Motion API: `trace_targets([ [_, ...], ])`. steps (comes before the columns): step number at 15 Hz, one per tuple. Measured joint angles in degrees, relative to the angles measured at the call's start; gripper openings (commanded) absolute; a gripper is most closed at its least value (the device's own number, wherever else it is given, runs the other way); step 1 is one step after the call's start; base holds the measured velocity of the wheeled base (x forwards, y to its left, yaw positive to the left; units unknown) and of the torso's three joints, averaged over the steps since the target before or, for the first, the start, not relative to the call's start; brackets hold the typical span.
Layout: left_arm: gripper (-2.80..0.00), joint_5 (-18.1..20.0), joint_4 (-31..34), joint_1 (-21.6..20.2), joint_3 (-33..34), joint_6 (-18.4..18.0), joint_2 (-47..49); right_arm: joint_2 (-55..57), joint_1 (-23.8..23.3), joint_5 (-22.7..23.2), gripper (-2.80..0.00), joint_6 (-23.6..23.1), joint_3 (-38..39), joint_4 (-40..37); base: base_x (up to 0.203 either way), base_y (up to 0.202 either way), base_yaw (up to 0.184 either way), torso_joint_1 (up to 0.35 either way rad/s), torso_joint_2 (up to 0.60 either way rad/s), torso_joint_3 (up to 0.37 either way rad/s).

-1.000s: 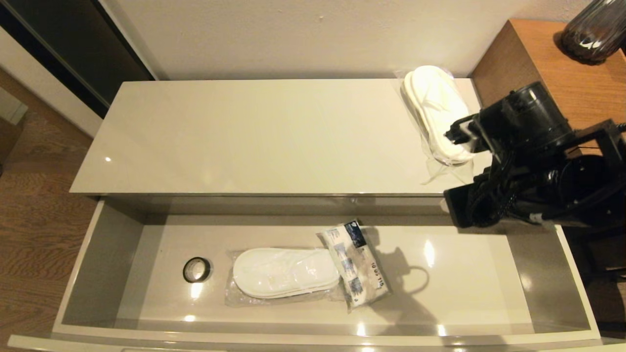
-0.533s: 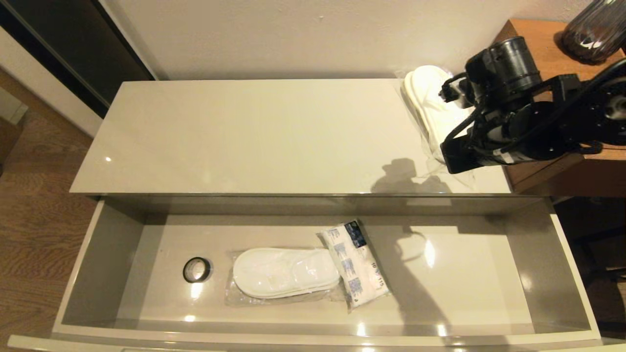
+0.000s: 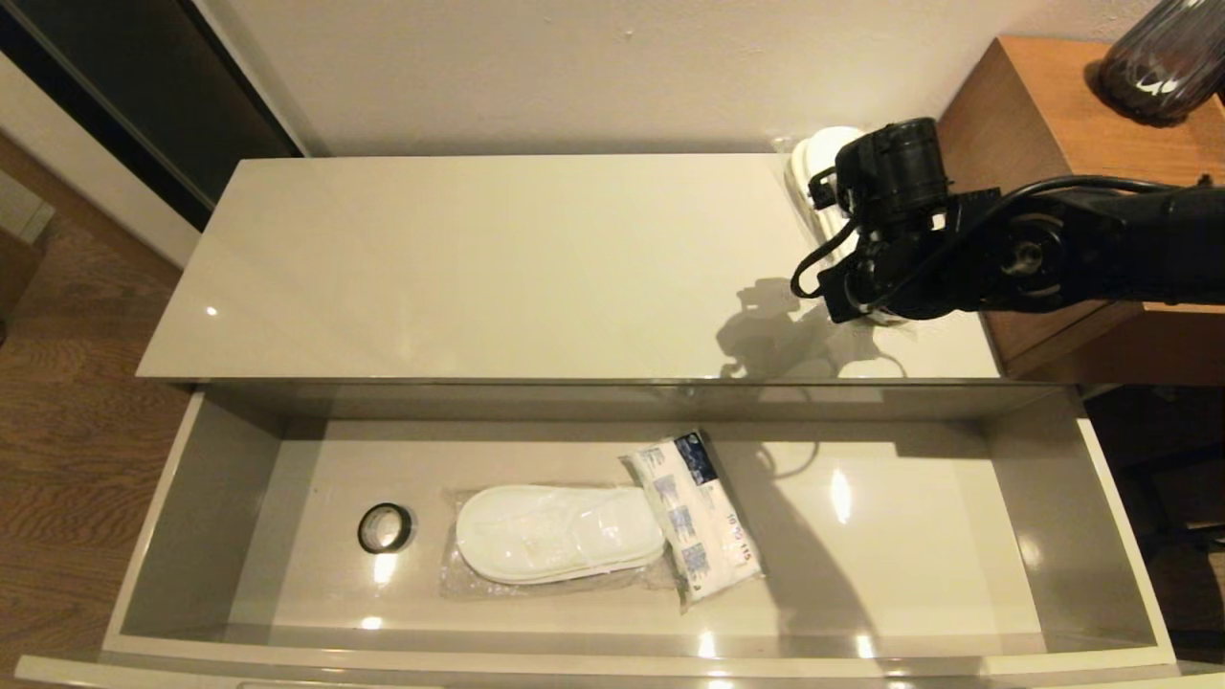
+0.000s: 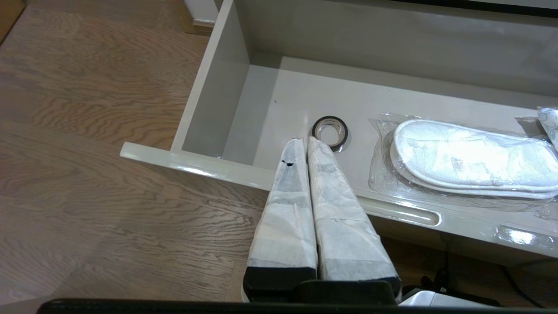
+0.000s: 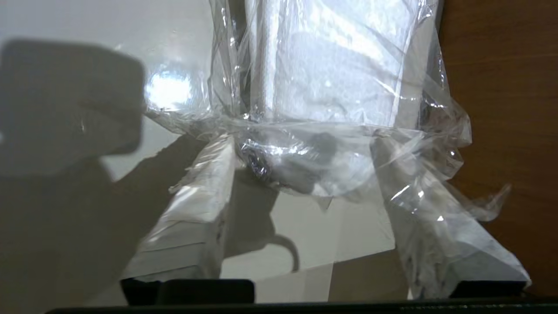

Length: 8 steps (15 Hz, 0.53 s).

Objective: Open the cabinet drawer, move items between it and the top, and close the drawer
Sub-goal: Pick up the disposable slippers on the table

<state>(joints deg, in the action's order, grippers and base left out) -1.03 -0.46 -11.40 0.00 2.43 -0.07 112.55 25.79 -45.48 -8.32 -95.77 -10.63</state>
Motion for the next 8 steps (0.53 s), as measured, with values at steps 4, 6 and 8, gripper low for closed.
trace_targets([
  [4,-2.80,-0.02,0.02,0.00,0.00,-0.01,0.00,2.10,-1.42,-0.10,0.00,0.29,-0.18,1.35,0.000,0.000,0.000,0.000,0.00,0.000],
  [6,-2.80,0.00,0.02,-0.01,0.00,-0.01,0.00,3.13,-2.50,-0.07,0.00,0.26,-0.46,1.52,0.000,0.000,0.000,0.000,0.00,0.000],
  [8,-2.80,0.02,0.02,-0.01,0.00,0.00,0.00,4.10,-3.76,-0.05,0.00,0.28,-1.29,1.56,0.000,0.000,0.000,0.000,0.00,0.000],
])
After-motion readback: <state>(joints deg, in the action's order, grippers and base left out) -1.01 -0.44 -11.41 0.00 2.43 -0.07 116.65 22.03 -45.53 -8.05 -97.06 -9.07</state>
